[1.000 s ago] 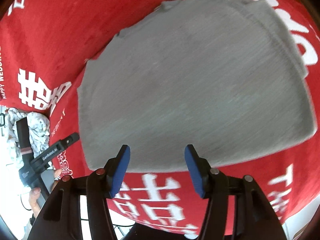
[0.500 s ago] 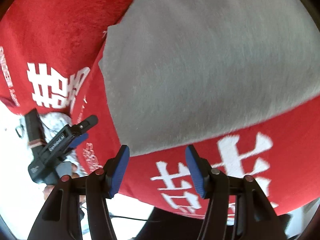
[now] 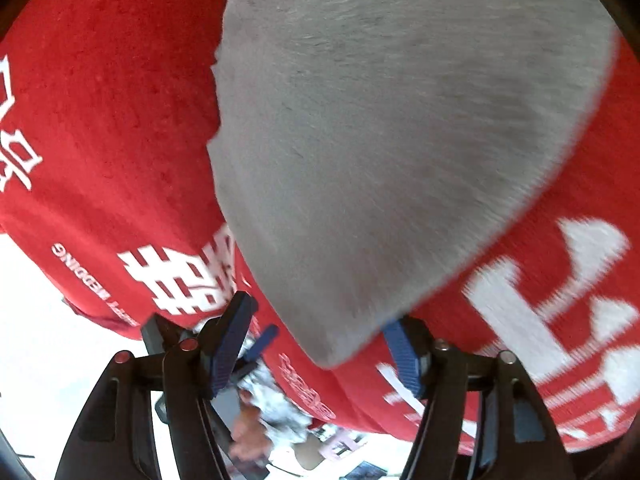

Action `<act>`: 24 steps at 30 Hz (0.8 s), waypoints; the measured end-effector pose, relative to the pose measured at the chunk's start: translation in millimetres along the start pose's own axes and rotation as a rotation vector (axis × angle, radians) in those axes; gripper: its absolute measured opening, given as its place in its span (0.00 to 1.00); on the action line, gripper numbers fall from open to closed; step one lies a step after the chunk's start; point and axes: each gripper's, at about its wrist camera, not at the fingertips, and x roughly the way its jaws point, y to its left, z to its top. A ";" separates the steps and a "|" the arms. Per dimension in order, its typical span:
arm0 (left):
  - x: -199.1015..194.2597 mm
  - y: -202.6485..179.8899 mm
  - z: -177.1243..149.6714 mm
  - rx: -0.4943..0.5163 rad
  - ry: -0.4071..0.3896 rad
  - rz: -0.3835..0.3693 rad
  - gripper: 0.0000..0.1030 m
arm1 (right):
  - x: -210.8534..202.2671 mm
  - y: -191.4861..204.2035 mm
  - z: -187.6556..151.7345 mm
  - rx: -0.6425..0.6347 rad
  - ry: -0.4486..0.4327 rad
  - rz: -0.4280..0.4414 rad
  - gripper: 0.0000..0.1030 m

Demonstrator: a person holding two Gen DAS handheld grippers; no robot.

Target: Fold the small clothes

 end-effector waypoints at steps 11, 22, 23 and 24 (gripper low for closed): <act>25.7 -16.1 28.6 -0.146 0.092 -0.392 0.98 | -22.0 49.7 11.2 -0.090 0.065 0.157 0.08; 28.5 -101.9 48.2 0.122 0.077 -0.273 0.63 | -16.9 48.0 1.0 -0.189 0.177 -0.034 0.08; 31.4 -105.3 48.0 0.144 0.076 -0.220 0.48 | -17.2 46.1 -0.6 -0.207 0.201 -0.091 0.09; 32.3 -105.5 47.9 0.150 0.075 -0.197 0.39 | -18.7 44.3 -2.0 -0.236 0.240 -0.177 0.12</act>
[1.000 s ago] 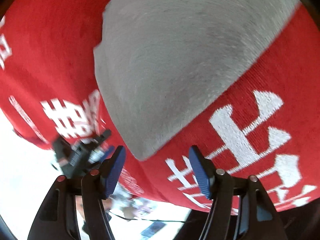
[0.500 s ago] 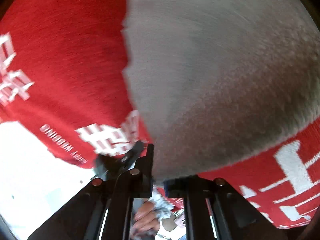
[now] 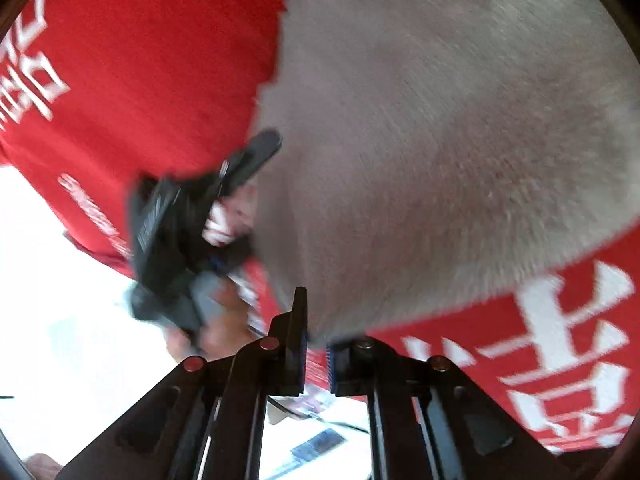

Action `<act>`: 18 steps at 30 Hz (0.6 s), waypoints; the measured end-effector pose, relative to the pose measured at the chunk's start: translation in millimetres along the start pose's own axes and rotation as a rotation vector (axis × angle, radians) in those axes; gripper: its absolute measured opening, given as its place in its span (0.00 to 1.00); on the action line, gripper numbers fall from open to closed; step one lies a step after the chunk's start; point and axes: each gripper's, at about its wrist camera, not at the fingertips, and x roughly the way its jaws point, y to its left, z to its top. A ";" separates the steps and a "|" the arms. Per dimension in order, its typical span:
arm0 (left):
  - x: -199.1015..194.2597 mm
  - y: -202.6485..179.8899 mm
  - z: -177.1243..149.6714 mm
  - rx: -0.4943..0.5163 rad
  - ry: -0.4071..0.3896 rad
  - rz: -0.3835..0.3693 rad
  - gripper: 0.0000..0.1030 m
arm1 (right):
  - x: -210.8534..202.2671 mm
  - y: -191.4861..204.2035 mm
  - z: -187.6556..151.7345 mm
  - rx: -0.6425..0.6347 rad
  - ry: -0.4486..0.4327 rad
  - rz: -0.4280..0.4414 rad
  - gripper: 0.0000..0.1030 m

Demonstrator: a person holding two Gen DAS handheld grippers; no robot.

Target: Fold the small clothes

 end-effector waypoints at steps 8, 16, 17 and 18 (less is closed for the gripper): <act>-1.1 11.2 -4.9 -0.031 -0.010 0.077 0.43 | -80.2 17.2 23.0 -0.194 -0.088 -0.281 0.37; 5.8 -7.9 -4.0 0.046 0.002 0.173 0.49 | -99.1 44.0 85.8 -0.397 -0.247 -0.524 0.07; 5.2 -10.7 -4.1 0.057 -0.005 0.180 0.36 | -90.9 43.2 92.0 -0.415 -0.230 -0.543 0.07; 2.6 -12.6 -4.0 0.055 -0.013 0.178 0.24 | -82.1 41.0 95.8 -0.420 -0.208 -0.563 0.07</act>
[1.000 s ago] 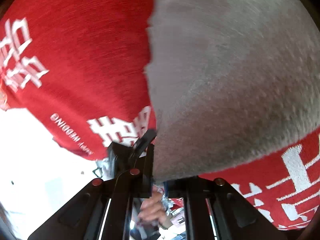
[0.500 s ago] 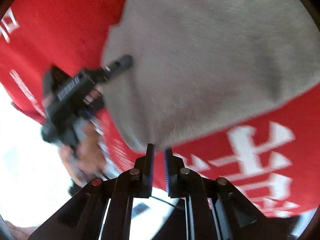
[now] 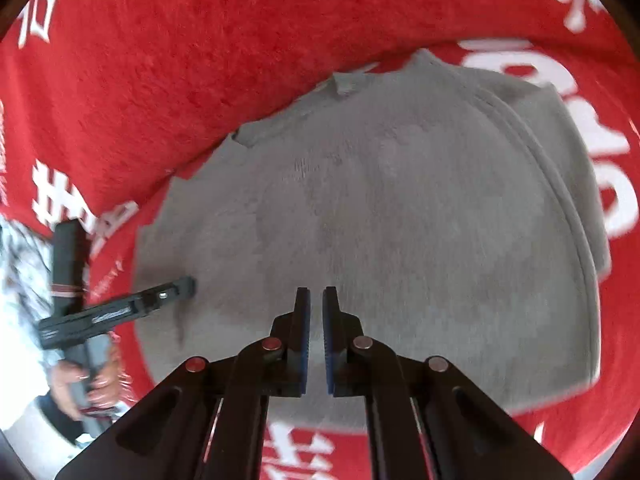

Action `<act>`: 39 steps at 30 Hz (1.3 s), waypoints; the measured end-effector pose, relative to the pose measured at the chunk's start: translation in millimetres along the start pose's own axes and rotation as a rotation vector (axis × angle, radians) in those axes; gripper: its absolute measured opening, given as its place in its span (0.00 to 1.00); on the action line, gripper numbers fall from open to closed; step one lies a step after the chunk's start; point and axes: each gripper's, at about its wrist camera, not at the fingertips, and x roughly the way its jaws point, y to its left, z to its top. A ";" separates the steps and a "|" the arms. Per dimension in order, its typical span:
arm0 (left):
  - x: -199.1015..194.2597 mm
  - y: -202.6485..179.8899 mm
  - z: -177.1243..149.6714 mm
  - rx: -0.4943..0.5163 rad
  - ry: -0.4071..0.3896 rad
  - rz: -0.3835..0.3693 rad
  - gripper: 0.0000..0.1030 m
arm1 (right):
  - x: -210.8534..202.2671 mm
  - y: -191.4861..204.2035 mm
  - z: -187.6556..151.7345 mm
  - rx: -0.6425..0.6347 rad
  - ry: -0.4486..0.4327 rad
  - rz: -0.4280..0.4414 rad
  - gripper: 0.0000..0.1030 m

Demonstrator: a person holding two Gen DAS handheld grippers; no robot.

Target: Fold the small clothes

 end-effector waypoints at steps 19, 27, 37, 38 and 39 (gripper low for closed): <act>-60.6 -238.0 36.8 0.270 -0.176 -0.160 0.17 | -58.5 -112.9 -12.5 0.280 -0.026 0.411 0.08; 25.6 -334.6 31.5 0.382 -0.038 -0.118 0.17 | -34.4 -189.3 -27.5 0.523 0.014 0.507 0.11; -32.9 -255.7 3.5 0.312 -0.131 0.046 0.18 | -24.5 -193.1 -4.0 0.585 0.010 0.723 0.62; -35.7 -241.5 4.9 0.287 -0.138 0.082 0.18 | -21.3 -187.9 1.1 0.560 0.026 0.711 0.63; -36.2 -225.5 6.6 0.255 -0.133 0.118 0.18 | -17.5 -182.4 9.8 0.518 0.058 0.685 0.64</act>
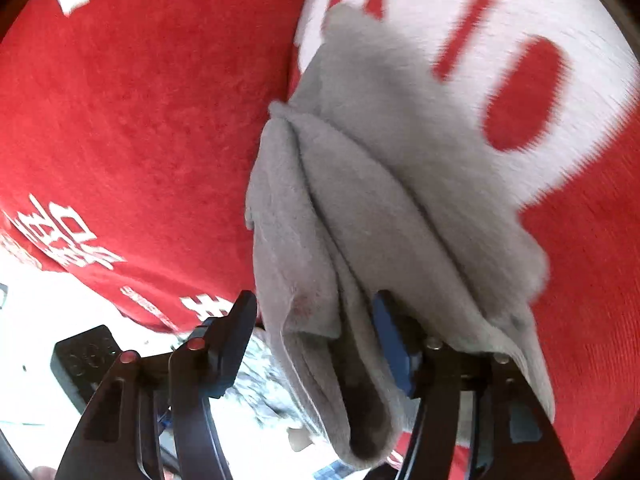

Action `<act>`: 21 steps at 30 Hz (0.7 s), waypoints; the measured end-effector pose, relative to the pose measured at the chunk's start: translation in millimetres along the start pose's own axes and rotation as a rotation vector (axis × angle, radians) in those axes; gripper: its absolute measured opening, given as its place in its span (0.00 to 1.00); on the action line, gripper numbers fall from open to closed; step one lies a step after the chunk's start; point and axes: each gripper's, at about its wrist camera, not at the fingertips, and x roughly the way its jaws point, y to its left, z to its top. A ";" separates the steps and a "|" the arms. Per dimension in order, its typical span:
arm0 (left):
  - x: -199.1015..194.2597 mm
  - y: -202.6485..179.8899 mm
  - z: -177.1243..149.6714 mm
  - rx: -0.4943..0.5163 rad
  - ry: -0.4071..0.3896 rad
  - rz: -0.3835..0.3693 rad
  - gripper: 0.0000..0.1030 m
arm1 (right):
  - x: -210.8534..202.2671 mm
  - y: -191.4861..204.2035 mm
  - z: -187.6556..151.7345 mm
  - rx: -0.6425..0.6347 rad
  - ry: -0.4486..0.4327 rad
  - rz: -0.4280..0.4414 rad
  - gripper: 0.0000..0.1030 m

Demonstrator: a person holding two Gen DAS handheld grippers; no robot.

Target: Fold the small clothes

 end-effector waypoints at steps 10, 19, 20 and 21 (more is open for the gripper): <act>14.3 78.9 -21.1 -0.169 -0.006 0.155 0.84 | 39.2 54.5 13.5 -0.239 0.180 -0.200 0.65; 25.4 98.0 -24.7 -0.264 -0.003 0.110 0.84 | 45.9 102.4 11.4 -0.353 0.097 -0.183 0.15; 17.4 92.5 -24.5 -0.243 -0.025 0.110 0.84 | 35.9 111.9 7.0 -0.376 0.069 -0.162 0.15; 13.1 88.8 -24.0 -0.230 -0.038 0.109 0.84 | 19.9 122.5 1.3 -0.405 0.027 -0.144 0.15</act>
